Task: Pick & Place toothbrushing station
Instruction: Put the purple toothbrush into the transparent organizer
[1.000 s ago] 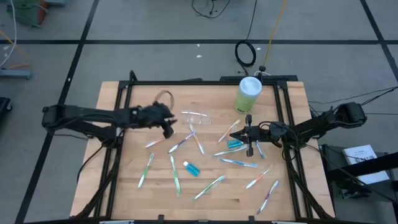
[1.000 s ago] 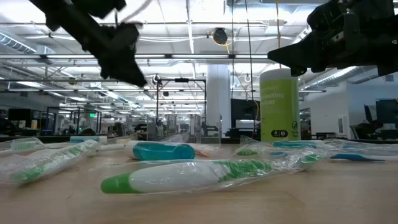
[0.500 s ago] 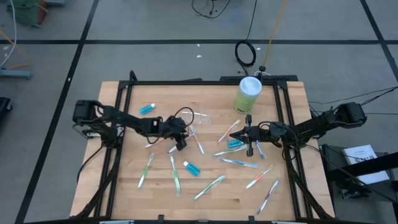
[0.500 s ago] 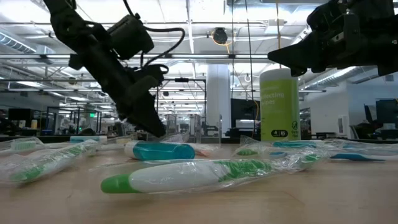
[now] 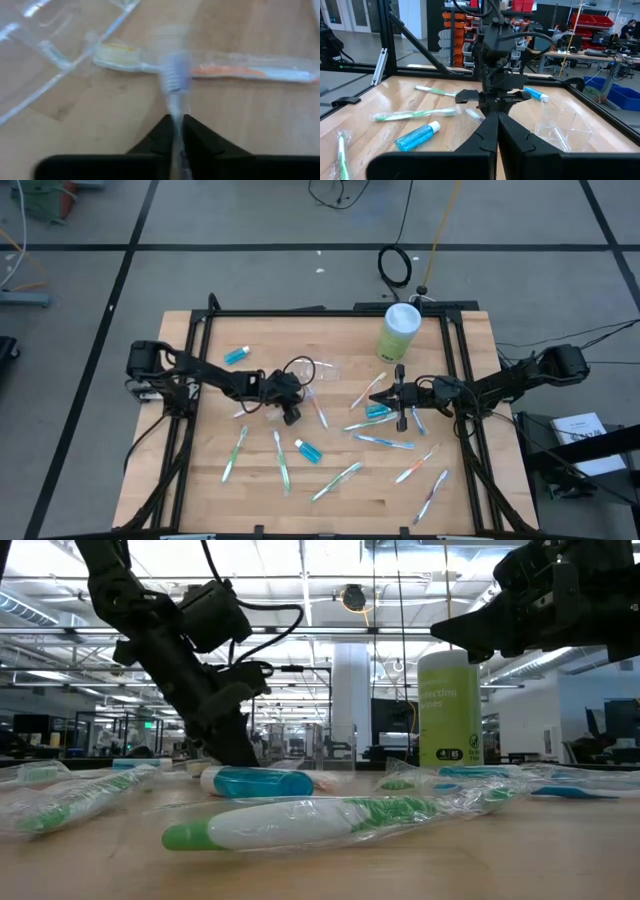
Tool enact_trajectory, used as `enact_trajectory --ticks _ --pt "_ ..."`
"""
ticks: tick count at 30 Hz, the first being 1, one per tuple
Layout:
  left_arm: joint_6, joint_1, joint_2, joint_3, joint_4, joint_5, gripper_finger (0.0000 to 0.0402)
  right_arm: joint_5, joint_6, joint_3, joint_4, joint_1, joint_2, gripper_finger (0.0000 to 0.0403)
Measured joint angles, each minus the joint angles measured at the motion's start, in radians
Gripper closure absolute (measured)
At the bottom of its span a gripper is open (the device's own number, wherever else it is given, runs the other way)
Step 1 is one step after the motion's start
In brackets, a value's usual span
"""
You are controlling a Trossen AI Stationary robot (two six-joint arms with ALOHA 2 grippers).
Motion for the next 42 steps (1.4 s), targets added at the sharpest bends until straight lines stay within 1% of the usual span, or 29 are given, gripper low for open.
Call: enact_trajectory --ticks 2,5,9,11,13,15,17,20,22,23,26,28,32,35,42 --pt "0.002 -0.001 -0.035 -0.001 -0.010 0.011 0.0391 0.000 0.001 0.000 0.000 0.000 0.000 0.0403" --pt "0.002 0.000 -0.116 -0.001 -0.024 0.008 0.0387 0.000 0.000 0.000 0.000 0.000 0.000 0.0403" --pt "0.028 -0.001 -0.272 -0.001 -0.070 -0.020 0.0396 0.000 0.001 0.000 0.000 0.000 0.000 0.0403" --pt "0.041 0.001 -0.352 -0.001 -0.084 -0.074 0.0394 0.000 0.000 0.000 -0.002 0.000 0.000 0.0403" --pt "0.070 0.009 -0.420 -0.001 -0.072 -0.160 0.0393 0.000 0.001 0.000 -0.001 0.000 0.000 0.0403" --pt "0.086 0.023 -0.466 0.000 0.004 -0.236 0.0397 0.000 0.001 0.000 0.000 0.000 0.000 0.0403" --pt "0.105 0.039 -0.480 0.000 0.101 -0.256 0.0397 0.000 0.000 0.000 0.000 0.000 0.000 0.0403" --pt "0.170 0.053 -0.467 0.000 0.263 -0.257 0.0398 0.000 0.001 0.000 0.000 0.000 0.000 0.0403" --pt "0.212 0.063 -0.430 0.002 0.379 -0.276 0.0400 0.000 0.000 0.000 0.001 0.000 0.000 0.0403" --pt "0.227 0.071 -0.413 0.001 0.408 -0.292 0.0400 0.000 0.001 0.000 0.001 0.000 0.000 0.0403" --pt "0.270 0.095 -0.335 0.000 0.537 -0.342 0.0401 0.000 0.001 0.000 -0.007 0.000 0.000 0.0403" --pt "0.273 0.115 -0.278 -0.008 0.595 -0.376 0.0400 0.000 0.001 0.000 -0.007 0.000 0.000 0.0403" --pt "0.273 0.156 -0.145 -0.020 0.687 -0.456 0.0401 0.000 0.000 0.000 -0.007 0.000 0.000 0.0403" --pt "0.256 0.171 -0.069 -0.018 0.736 -0.495 0.0401 0.000 0.001 0.000 -0.008 0.000 0.000 0.0403" --pt "0.175 0.167 0.053 -0.018 0.755 -0.531 0.0401 0.000 0.001 0.000 -0.010 0.000 0.000 0.0403"
